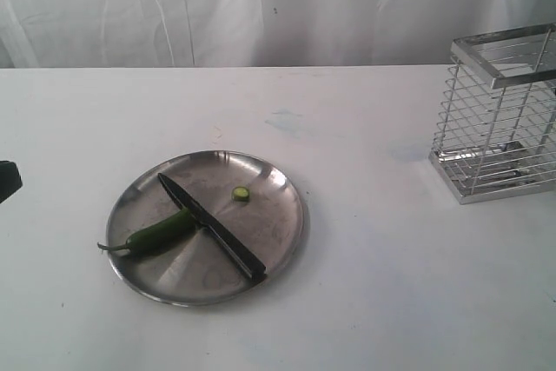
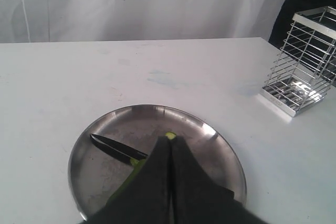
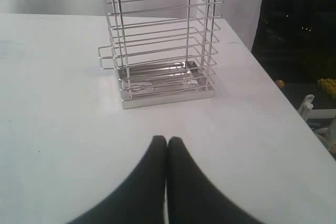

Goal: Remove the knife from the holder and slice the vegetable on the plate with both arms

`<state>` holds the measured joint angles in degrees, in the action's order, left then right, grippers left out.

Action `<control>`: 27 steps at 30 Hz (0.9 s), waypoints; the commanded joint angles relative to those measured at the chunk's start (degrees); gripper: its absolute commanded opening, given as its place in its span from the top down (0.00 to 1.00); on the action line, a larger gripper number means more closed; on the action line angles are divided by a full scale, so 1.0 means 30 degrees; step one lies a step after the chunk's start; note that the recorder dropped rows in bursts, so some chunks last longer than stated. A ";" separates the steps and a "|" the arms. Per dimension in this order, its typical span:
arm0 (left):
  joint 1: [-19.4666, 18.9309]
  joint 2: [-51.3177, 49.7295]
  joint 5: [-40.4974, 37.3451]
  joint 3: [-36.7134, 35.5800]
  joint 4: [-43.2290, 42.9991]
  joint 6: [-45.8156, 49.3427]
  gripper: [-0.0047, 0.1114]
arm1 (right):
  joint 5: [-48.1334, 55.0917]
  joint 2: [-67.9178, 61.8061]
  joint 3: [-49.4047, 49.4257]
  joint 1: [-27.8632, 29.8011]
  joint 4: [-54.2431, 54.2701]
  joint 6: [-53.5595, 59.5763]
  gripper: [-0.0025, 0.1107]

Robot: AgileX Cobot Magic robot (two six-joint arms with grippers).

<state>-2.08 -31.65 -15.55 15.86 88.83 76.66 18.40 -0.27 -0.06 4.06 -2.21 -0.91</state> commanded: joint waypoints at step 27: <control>-0.0360 1.0549 0.5182 -0.5287 -3.9137 -3.6708 0.96 | -0.0073 0.0090 0.0021 0.0103 0.0087 0.0199 0.98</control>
<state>-4.22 -1.47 1.20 0.56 -19.21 -25.08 18.71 -0.27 -0.04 4.06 -2.00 -0.83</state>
